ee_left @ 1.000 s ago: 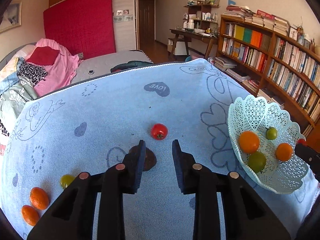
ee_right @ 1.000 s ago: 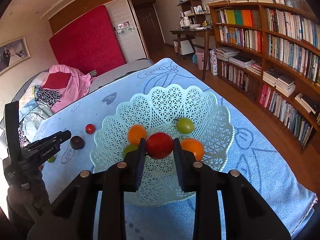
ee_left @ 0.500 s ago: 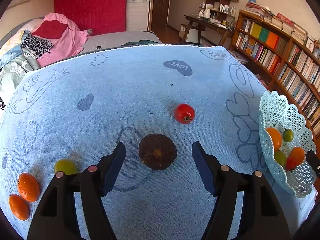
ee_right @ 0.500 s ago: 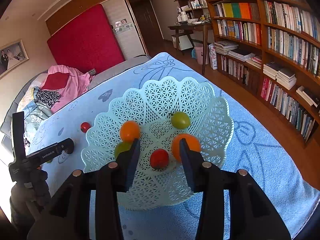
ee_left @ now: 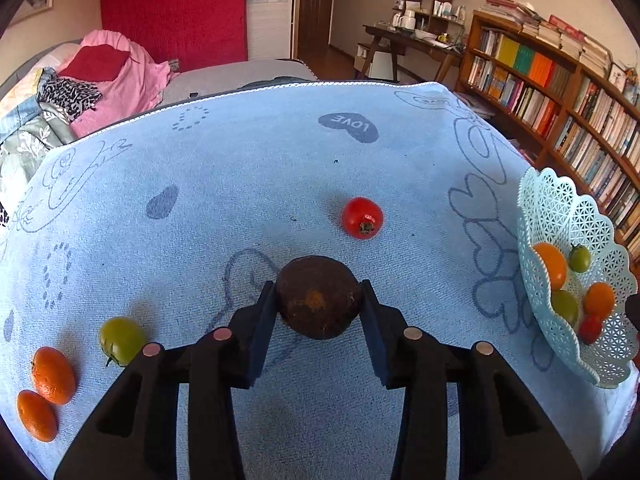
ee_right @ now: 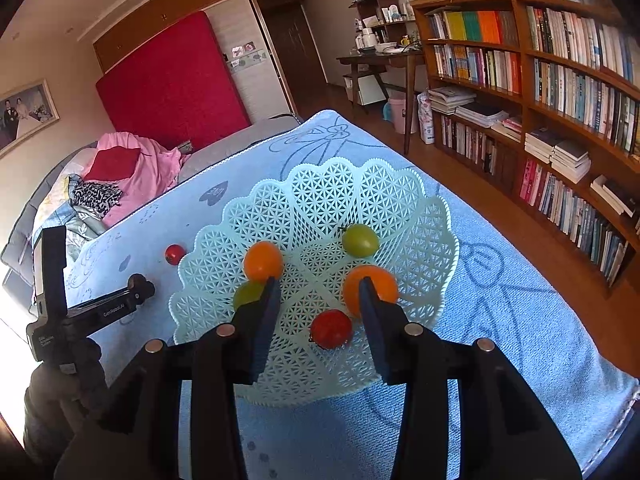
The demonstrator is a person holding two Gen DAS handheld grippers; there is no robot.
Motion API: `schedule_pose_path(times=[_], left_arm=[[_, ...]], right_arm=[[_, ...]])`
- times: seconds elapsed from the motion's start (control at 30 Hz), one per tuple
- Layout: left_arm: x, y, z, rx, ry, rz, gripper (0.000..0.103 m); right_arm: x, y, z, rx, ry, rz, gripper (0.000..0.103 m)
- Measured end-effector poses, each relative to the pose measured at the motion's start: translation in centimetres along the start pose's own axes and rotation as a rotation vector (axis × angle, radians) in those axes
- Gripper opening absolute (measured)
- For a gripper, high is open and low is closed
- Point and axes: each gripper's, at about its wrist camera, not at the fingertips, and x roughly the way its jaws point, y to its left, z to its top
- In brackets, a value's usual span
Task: Organize fruits
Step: 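Carry the dark brown fruit into the basket and open the left tool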
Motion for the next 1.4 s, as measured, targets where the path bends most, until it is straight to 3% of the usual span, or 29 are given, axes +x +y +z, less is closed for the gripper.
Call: schedule_pose_path(times=[0.43,0.57,0.67,0.77,0.8,0.83,0.9,1.17,1.23,1.4], left_arm=[[-6.6,-8.9,0.6,0.162,-0.115,-0.160,0.042],[-7.3,-12.0,0.1,0.217,-0.121,-0.205,0.042],[-7.1,-13.6,-0.2,0.235,-0.109,-0.228,0.042],[-6.7,-15.1,-0.4,0.248,-0.089,-0.250,0.042],[-6.5,-15.5,-0.5,0.250,-0.079,-0.258,0.043],[-6.4,-15.8,-0.5,0.250,-0.071,-0.265,0.053],[-6.4,-16.1,-0.6,0.241,-0.074,-0.275,0.072],[-6.9,-14.0,0.0,0.178,-0.096,-0.239,0.074],[-7.1,-13.1,0.3,0.155,-0.108,-0.220,0.078],[-8.1,-11.2,0.6,0.119,-0.138,-0.175,0.084]], right_arm=[[-2.1,-2.2,-0.1,0.038,-0.034,-0.011,0.042],[-2.7,-3.0,0.0,0.050,-0.043,-0.013,0.042],[-3.2,-3.5,0.0,0.055,-0.057,-0.020,0.051],[-3.6,-3.8,0.1,0.058,-0.062,-0.021,0.051],[-3.7,-3.8,0.1,0.060,-0.065,-0.021,0.051],[-3.7,-3.9,0.1,0.061,-0.066,-0.021,0.051],[-3.8,-4.0,0.2,0.064,-0.067,-0.021,0.051],[-4.2,-3.7,0.1,0.051,-0.081,-0.029,0.053],[-4.3,-3.4,0.1,0.046,-0.087,-0.028,0.060],[-4.5,-2.5,0.0,0.034,-0.090,-0.022,0.062]])
